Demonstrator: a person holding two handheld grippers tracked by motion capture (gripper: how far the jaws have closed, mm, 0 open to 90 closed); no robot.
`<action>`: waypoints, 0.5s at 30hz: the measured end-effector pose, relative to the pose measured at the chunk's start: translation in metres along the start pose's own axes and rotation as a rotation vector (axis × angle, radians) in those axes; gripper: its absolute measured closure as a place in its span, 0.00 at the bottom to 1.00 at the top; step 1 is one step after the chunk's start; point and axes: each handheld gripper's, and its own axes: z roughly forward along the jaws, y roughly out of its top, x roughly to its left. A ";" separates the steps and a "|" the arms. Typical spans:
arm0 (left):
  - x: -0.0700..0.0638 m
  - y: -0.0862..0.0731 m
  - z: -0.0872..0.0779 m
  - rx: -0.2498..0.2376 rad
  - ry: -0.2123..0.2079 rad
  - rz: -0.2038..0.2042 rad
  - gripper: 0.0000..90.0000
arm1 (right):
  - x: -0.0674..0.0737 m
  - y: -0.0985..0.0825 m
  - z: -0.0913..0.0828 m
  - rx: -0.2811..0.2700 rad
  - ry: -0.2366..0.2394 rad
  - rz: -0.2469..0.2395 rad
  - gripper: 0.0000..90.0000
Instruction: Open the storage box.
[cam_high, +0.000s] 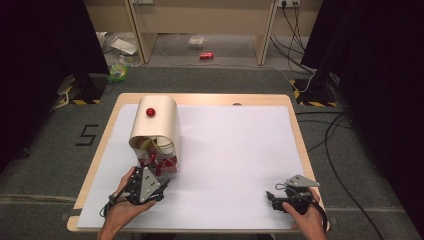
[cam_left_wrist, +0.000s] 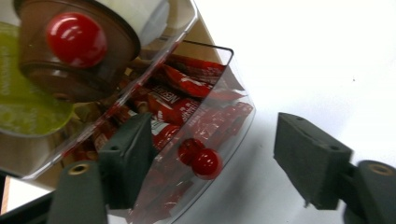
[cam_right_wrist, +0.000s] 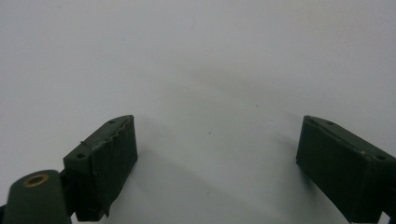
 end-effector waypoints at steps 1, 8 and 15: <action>0.000 0.000 -0.001 -0.001 0.000 -0.005 0.36 | 0.000 0.000 0.000 0.000 0.000 0.000 0.14; -0.001 -0.002 -0.009 -0.013 -0.002 -0.025 0.42 | 0.000 0.000 0.000 0.000 0.000 0.001 0.14; -0.005 -0.003 -0.013 -0.014 0.015 -0.033 0.47 | 0.000 0.000 0.000 0.000 0.000 0.001 0.14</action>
